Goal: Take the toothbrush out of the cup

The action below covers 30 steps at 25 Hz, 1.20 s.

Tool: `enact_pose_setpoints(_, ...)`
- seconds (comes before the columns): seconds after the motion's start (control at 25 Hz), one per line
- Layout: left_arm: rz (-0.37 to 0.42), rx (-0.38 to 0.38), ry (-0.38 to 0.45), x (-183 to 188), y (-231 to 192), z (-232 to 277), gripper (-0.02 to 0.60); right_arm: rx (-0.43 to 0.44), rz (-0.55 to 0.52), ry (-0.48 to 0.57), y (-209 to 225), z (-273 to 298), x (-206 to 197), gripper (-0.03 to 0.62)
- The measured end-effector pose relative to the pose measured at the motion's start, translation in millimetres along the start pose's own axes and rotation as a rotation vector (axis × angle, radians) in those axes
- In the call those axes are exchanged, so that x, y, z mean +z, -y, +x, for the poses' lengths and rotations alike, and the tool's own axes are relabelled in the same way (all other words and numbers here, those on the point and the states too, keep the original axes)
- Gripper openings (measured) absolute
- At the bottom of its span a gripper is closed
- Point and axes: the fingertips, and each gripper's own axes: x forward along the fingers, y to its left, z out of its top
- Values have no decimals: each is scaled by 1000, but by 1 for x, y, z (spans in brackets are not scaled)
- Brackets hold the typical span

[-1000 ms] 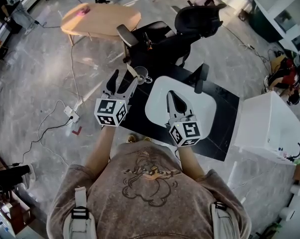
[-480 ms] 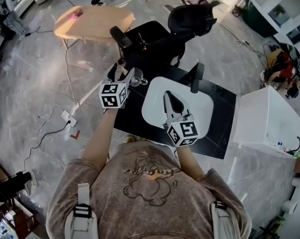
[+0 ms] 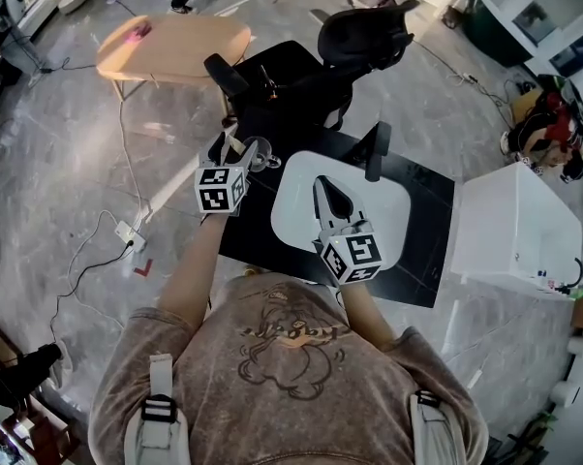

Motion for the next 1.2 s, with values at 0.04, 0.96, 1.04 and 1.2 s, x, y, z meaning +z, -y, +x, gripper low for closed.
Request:
enact_pose_setpoints(0.04, -4, 0, -5, -3, 0, 1, 327, 0, 1, -1, 0, 1, 0, 17)
enact_pose_setpoints(0.96, 0, 16, -114, -52, 1, 19, 239, 1, -3, -16, 8, 10, -2, 17)
enact_pose_setpoints(1.04, -1, 27, -117, -53, -2, 20, 214, -2, -1, -18, 8, 10, -3, 17)
enact_pose_setpoints(1.2, 17, 44, -120, -55, -6, 19, 165, -7, 4, -25, 9, 9, -7, 17)
